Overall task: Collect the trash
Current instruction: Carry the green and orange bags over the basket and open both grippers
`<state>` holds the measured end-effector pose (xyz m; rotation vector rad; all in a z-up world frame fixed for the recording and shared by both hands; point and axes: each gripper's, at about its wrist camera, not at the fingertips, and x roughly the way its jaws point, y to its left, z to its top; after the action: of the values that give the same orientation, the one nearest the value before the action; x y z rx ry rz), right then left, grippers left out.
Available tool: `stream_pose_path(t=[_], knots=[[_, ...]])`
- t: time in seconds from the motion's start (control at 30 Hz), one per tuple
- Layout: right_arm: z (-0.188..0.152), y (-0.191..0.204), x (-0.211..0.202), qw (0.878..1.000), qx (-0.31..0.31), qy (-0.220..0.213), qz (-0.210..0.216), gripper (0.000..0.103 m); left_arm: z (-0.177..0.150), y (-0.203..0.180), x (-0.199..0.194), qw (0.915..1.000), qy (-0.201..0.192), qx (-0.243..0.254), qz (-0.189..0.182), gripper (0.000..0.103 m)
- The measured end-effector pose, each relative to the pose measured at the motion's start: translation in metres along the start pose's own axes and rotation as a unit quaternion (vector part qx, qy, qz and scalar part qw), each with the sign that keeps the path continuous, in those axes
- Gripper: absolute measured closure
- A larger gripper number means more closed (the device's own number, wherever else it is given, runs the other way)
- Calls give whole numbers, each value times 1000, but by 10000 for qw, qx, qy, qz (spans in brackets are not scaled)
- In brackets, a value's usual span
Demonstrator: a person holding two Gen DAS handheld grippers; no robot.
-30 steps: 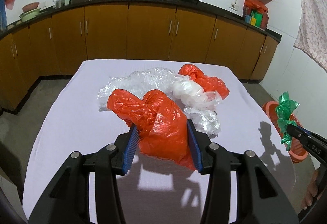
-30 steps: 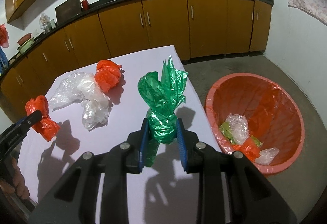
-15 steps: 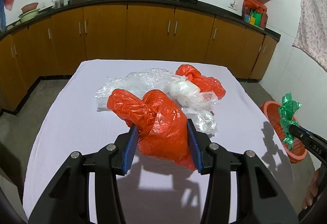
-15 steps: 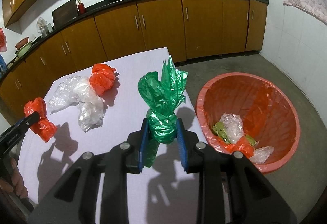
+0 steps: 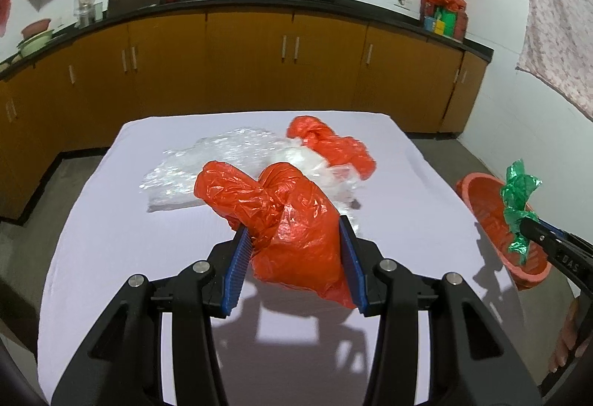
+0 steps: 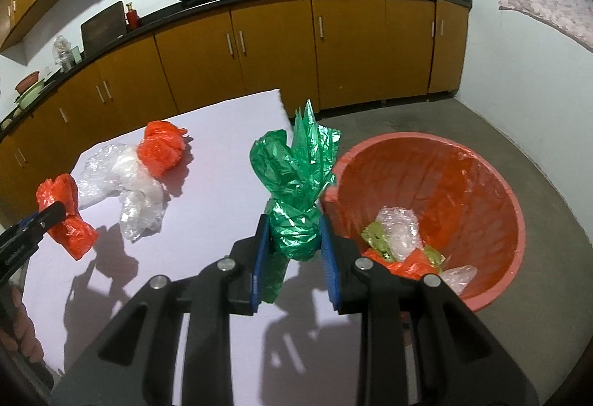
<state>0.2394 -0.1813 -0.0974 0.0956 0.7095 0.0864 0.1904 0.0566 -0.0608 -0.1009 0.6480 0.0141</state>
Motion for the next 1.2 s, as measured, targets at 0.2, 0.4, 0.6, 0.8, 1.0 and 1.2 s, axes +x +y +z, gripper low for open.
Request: stream_pose_path(t=[0.2,0.4,0.6,0.8,1.0,1.2], knots=[[0,-17,0,9999,102,-2,-121,76,2,-26,6,9996,41,190,-183,57],[-1,-35,0,9995,217,-11,-244,76,3,-48,13,9988,98,332,-353,57],[-1,-52,2,9987,342,-5,-375,76,5,-70,19,9974,142,490,-505,57],[-1,-71,4,9976,483,-11,-505,76,7,-101,29,9948,211,679,-735,57],[6,-100,1,9951,709,-115,-681,76,13,-145,41,9884,242,996,-1124,57],[11,-132,1,9919,927,-188,-851,76,16,-193,59,9784,314,1348,-1534,56]])
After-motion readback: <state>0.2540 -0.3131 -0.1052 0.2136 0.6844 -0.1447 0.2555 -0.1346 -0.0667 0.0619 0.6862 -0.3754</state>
